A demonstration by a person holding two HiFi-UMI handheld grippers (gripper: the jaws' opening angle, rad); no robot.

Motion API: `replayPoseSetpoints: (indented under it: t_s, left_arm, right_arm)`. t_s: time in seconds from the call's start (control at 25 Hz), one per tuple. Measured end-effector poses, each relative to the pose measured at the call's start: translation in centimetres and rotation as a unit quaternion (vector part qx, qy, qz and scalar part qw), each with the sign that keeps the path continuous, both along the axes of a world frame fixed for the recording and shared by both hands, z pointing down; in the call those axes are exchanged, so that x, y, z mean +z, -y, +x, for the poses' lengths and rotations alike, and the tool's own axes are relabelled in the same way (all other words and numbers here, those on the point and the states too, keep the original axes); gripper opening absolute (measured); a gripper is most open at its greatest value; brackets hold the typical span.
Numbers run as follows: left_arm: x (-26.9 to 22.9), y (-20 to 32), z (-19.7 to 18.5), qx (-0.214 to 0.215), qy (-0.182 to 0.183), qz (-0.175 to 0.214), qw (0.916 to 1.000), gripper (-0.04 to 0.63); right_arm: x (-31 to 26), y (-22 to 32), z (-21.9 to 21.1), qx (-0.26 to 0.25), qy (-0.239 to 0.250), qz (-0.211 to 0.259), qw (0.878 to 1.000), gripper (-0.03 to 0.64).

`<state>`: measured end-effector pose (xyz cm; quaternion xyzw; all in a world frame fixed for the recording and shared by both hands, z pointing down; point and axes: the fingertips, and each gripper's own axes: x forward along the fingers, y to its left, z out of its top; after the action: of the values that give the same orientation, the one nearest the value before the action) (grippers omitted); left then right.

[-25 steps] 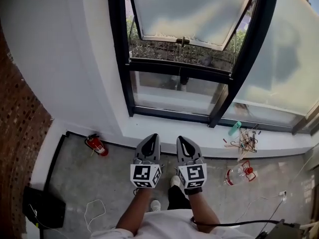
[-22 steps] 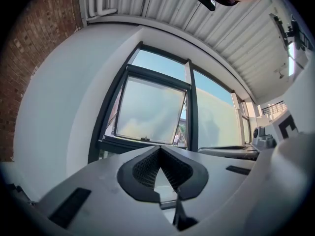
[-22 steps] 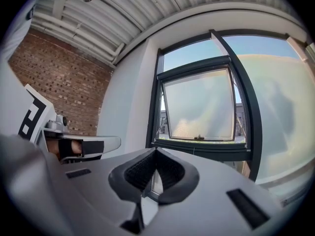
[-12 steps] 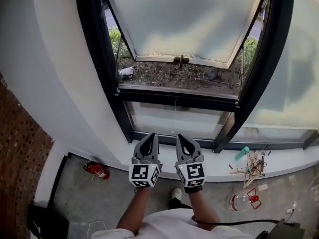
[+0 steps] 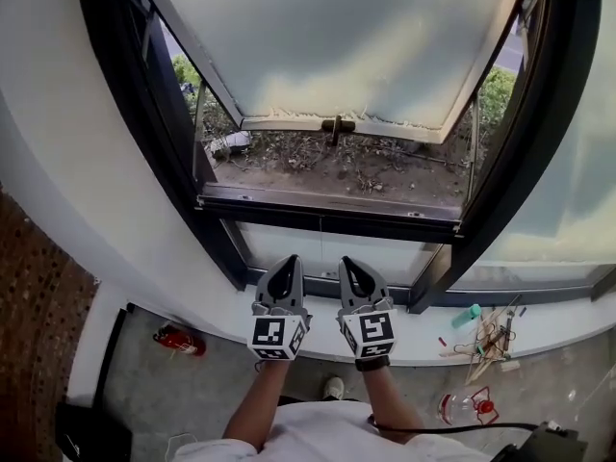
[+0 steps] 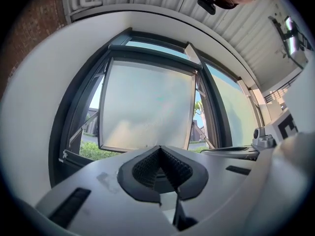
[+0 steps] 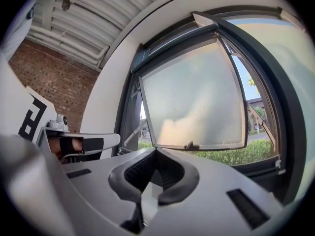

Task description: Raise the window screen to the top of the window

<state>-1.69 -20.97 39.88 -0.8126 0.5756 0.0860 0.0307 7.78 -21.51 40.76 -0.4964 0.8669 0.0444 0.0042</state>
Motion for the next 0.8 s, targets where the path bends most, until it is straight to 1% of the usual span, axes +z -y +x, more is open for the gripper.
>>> replayPoseSetpoints:
  t_s: [0.24,0.4,0.56,0.68,0.8]
  left_arm:
    - [0.7,3.0,0.4,0.01,0.016,-0.008,0.9998,-0.006]
    - [2.0,5.1,-0.2,0.025,0.018,-0.026,0.9992,-0.006]
    - [2.5,7.5,-0.8,0.041,0.019,-0.036,0.9983,-0.006]
    - [3.0,9.2,-0.9,0.062,0.038,-0.04,0.9966,-0.006]
    - [4.3,10.7,-1.2,0.079,0.052,-0.059,0.9938,-0.006]
  right_arm:
    - [2.1,3.6,0.8,0.012,0.009,-0.026,1.0,0.003]
    - [3.4,5.0,0.2,0.022,0.008,-0.041,0.999,0.003]
    - [3.9,6.2,-1.2,0.023,-0.007,-0.049,0.998,0.003]
    - [4.5,7.4,-1.6,0.03,-0.012,-0.057,0.998,0.003]
    - [5.6,8.7,-1.9,0.039,-0.009,-0.069,0.997,0.003]
